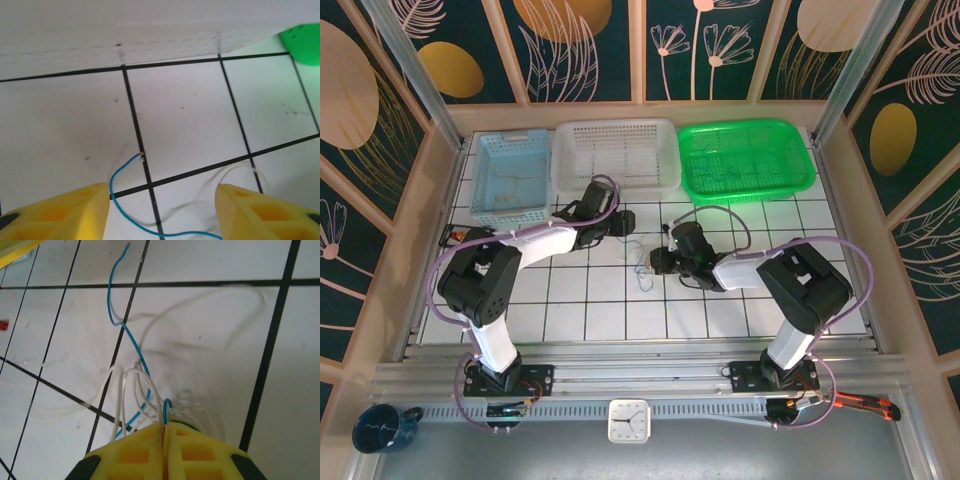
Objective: Untangle the cables
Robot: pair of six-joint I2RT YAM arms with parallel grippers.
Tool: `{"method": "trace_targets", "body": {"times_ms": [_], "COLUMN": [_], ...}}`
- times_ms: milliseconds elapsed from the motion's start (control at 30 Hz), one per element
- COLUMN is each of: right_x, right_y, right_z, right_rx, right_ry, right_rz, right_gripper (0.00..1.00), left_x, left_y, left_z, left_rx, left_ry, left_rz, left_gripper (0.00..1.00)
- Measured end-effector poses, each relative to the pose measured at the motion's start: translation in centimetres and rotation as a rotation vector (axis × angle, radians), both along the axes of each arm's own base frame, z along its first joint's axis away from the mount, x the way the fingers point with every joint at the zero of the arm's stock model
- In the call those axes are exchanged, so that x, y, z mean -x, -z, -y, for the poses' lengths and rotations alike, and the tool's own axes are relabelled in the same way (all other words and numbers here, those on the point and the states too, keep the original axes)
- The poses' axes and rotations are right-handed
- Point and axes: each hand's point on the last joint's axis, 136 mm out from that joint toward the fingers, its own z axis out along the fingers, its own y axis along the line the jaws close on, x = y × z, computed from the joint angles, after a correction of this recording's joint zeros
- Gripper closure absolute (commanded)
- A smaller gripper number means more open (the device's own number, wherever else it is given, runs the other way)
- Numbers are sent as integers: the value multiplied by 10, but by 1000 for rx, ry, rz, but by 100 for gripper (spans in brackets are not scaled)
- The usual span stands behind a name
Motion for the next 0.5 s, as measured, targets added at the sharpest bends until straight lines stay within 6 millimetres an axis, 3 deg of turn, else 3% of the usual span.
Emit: {"method": "trace_targets", "body": {"times_ms": [500], "right_x": [13], "right_y": [0], "right_z": [-2], "right_rx": [-14], "right_ry": [-12], "right_rz": [-4], "right_gripper": [92], "left_x": [0], "left_y": [41], "left_z": [-10], "left_rx": [-89], "left_ry": [-17], "left_rz": [-51], "left_gripper": [43]}}
